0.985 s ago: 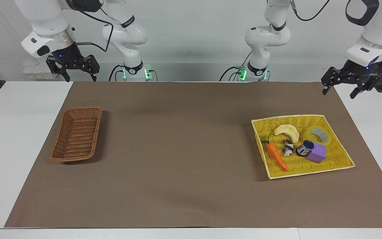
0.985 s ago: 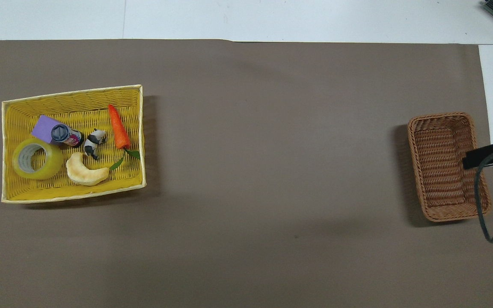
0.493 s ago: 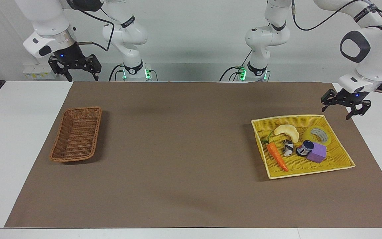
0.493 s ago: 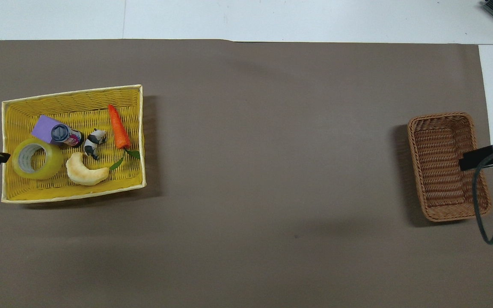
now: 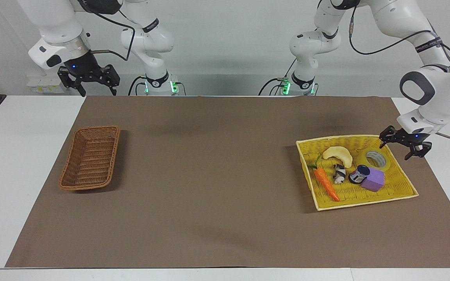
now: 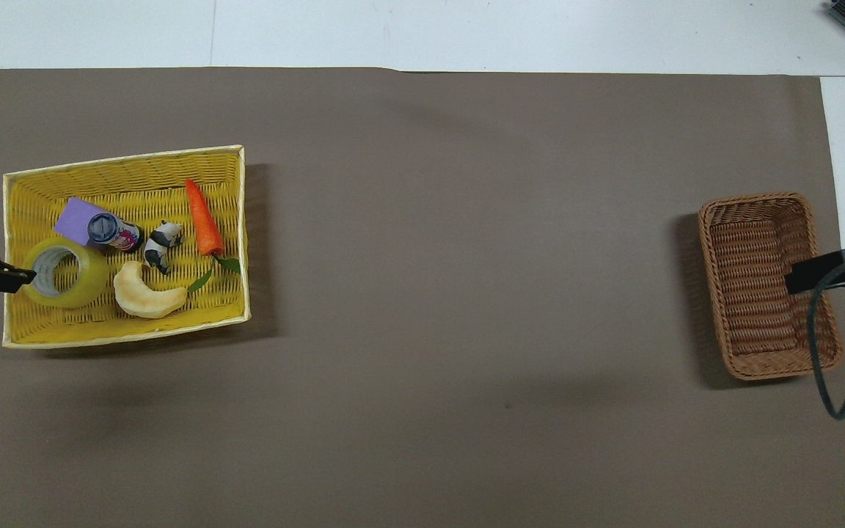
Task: Move tape to another basket
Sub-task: 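Reach the left gripper into the yellow basket to the tape roll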
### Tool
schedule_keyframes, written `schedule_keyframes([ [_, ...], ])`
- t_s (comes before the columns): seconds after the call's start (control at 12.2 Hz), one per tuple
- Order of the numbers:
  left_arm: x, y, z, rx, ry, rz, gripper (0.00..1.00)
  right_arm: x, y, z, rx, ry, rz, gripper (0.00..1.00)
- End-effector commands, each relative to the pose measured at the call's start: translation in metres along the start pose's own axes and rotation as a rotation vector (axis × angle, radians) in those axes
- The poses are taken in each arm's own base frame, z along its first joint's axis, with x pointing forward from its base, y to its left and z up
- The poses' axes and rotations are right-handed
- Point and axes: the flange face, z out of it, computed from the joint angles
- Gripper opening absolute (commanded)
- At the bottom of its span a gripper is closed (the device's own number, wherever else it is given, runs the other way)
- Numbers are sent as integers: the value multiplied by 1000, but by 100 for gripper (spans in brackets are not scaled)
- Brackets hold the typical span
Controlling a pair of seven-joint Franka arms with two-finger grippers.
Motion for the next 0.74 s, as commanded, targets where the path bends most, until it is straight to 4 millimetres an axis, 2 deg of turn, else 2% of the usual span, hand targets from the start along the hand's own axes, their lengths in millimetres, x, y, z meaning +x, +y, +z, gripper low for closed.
schedule_keyframes([
  [0.0, -5, 0, 17, -14, 6, 39, 100, -6, -3, 1, 14, 16, 20, 100],
  [0.33, -11, 11, 38, -27, -5, 47, 98, -6, -4, 1, 14, 16, 19, 100],
  [0.57, -6, 18, 45, -20, -3, 59, 85, -6, -4, 2, 14, 13, 19, 100],
  [0.66, -4, 19, 46, -11, 2, 62, 78, -6, -4, 2, 14, 13, 19, 100],
])
